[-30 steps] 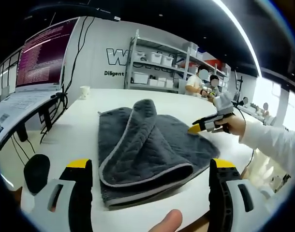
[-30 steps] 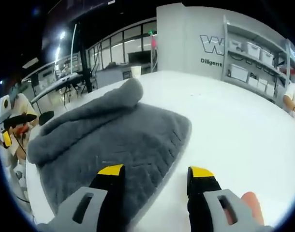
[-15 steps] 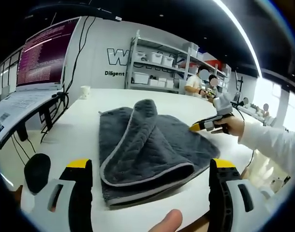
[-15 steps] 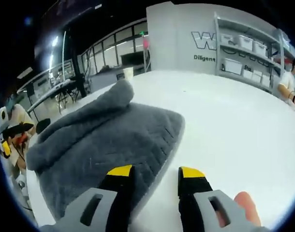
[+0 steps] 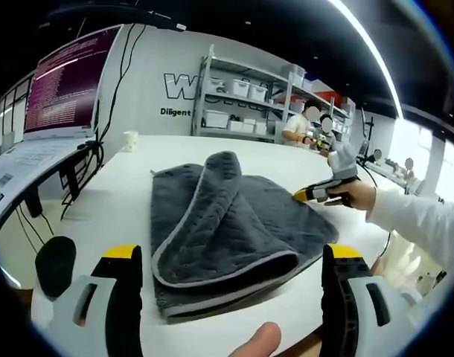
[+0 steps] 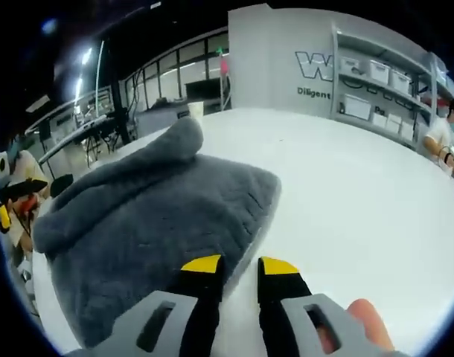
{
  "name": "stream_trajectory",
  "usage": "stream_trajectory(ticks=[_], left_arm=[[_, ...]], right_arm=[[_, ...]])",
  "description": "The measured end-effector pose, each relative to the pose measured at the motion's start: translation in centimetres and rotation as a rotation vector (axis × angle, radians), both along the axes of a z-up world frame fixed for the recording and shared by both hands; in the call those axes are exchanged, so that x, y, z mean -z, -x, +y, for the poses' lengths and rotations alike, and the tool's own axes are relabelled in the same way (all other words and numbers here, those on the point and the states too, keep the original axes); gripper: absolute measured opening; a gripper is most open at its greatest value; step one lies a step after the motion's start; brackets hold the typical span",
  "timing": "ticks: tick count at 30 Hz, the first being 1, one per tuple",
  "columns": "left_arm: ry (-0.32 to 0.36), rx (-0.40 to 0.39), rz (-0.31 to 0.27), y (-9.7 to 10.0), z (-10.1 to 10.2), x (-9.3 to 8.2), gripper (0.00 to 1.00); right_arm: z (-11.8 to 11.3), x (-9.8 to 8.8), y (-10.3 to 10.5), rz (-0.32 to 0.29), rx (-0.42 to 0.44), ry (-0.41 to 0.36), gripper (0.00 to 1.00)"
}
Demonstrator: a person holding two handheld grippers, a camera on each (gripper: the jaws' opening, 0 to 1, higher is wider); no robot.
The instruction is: Open the folded towel by lifting each exposed corner and separating the folded layers until the towel lies flat within the target outline without major curled edges
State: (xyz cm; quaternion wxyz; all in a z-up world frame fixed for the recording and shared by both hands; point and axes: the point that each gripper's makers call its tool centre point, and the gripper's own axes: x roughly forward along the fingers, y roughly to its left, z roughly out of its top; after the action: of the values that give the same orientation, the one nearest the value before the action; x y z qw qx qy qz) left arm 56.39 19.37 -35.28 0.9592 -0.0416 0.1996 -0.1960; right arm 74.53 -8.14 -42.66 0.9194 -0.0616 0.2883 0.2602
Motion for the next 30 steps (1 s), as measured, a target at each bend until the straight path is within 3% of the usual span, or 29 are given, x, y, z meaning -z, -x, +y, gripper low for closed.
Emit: stream_trajectory(ticks=[3,10,17,30], left_arm=[[-0.002,0.000,0.002,0.0,-0.1,0.0,1.00],[-0.003,-0.002,0.004,0.1,0.0,0.1,1.00],[-0.005,-0.006,0.007,0.1,0.0,0.2,1.00],[-0.010,-0.002,0.009,0.2,-0.1,0.1,1.00]], right_arm=[[-0.1,0.1,-0.1,-0.008,-0.004,0.011,0.02],[-0.6,0.1,-0.2,-0.025,-0.006,0.046,0.00],[-2.1,-0.1,0.0,-0.087,-0.022,0.223,0.00],[-5.6,-0.1,0.4,-0.072,0.015,0.283,0.00]])
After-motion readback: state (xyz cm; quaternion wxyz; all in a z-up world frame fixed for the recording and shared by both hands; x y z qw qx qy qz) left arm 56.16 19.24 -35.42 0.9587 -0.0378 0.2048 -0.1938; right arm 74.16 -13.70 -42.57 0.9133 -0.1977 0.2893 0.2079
